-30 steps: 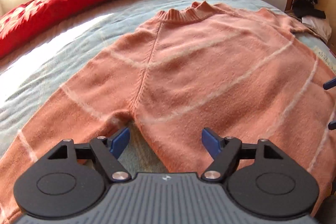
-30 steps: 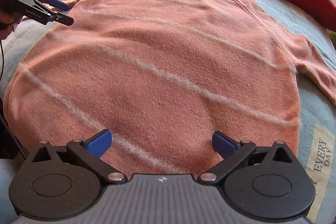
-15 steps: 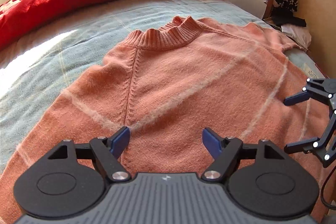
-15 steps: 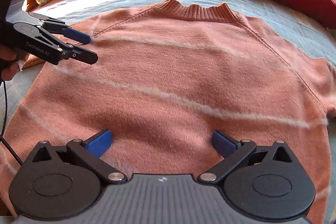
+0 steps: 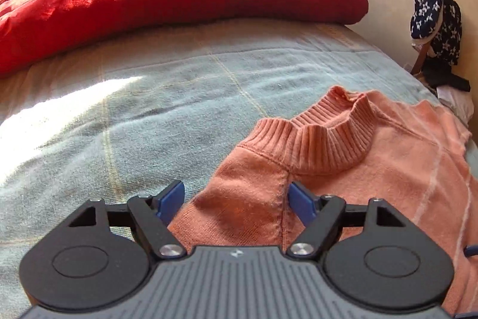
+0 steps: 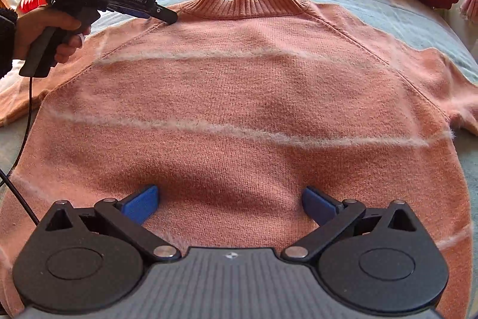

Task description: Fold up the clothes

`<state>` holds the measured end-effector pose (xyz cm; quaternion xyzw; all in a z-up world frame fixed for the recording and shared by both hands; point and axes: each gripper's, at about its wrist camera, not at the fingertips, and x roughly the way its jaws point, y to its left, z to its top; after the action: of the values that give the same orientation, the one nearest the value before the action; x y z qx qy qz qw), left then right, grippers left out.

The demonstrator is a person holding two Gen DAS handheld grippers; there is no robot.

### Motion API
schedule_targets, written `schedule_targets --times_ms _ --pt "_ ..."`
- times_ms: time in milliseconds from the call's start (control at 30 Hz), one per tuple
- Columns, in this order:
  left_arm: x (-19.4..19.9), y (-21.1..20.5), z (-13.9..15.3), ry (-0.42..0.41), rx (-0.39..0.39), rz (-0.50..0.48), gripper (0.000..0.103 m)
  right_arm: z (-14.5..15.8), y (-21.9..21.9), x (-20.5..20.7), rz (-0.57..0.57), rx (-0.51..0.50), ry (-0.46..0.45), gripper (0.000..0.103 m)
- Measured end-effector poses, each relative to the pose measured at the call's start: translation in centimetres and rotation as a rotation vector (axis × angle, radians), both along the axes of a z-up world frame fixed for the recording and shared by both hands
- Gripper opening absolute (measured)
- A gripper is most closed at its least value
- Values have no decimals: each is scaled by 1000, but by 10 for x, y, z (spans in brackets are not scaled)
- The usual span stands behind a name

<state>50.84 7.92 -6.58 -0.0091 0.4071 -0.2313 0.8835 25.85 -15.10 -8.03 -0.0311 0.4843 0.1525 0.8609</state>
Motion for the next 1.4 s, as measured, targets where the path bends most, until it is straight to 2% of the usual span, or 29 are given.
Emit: schedule_targets --times_ms 133,233,333,433,500,600,700,767,867,1033,1067,1133,1233,1400 --pt "-24 10 20 13 -98 -62 76 8 1 5 -27 4 14 103" --pt "-35 9 12 90 -56 -81 78 22 -3 11 -65 31 2 103" --pt "-44 8 5 156 -16 -81 72 43 -13 26 -91 18 -52 103" --pt "-54 9 25 97 -78 -74 75 57 -24 55 -72 5 -110 103" --pt "-60 4 31 71 -44 -80 76 62 -29 78 -48 -5 -145 103" --pt "-68 -2 24 80 53 -64 76 58 -30 120 19 -19 -188 103" --pt "-77 -1 11 111 101 -2 76 43 -30 158 56 -11 -219 103" --pt "-82 1 4 92 139 43 76 32 -32 184 65 -4 -225 103" --pt "-77 3 -1 85 155 109 78 14 -41 210 64 40 -193 103" --pt "-56 -2 -6 67 173 169 89 -10 -55 250 63 111 -141 103" --pt "-53 -3 -4 64 173 187 89 -8 -57 254 65 120 -140 103" --pt "-51 -4 7 46 165 228 80 -2 -60 260 54 144 -111 103" --pt "-59 0 29 23 135 275 80 18 -66 249 49 187 -101 103" --pt "-105 -11 42 40 164 245 80 43 -70 204 105 195 -117 103"
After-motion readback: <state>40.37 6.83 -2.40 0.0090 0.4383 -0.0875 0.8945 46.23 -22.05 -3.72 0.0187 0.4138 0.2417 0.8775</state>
